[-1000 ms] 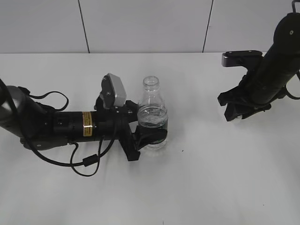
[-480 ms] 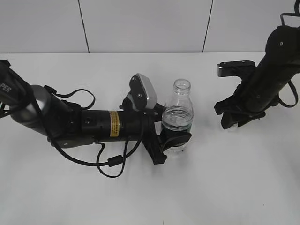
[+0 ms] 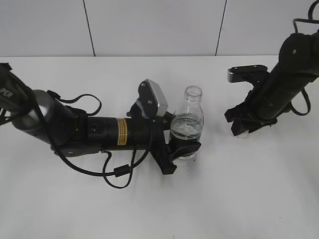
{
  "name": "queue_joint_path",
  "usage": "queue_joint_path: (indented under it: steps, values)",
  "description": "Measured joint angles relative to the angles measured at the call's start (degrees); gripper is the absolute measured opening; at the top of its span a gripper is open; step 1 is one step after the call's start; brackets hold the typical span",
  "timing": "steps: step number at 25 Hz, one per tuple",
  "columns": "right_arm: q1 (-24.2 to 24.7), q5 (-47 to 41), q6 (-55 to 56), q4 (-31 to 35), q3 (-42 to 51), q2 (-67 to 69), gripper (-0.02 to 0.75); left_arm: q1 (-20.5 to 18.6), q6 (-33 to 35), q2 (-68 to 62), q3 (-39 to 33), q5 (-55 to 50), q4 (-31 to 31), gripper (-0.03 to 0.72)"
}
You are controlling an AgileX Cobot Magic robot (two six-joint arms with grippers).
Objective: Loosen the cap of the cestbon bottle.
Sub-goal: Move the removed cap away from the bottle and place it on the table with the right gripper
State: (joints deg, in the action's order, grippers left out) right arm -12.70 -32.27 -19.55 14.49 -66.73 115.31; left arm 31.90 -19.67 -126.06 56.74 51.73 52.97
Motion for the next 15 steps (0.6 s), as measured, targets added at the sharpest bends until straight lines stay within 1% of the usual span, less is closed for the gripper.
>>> queue_joint_path:
  steps: [8,10,12,15]
  values:
    - [0.0,0.0,-0.1,0.0,0.0,0.2,0.294,0.0,0.0,0.0,0.0,-0.1,0.0,0.412]
    - [0.0,0.0,-0.5,0.0,0.0,0.2,0.308,0.0,0.0,0.0,0.0,-0.1,0.0,0.412]
    - [0.0,0.0,-1.0,0.0,0.0,0.2,0.346,0.0,0.0,0.0,0.0,-0.2,0.0,0.412]
    - [0.0,0.0,-1.4,0.0,0.0,0.2,0.464,0.0,0.0,0.0,0.0,-0.2,0.0,0.412]
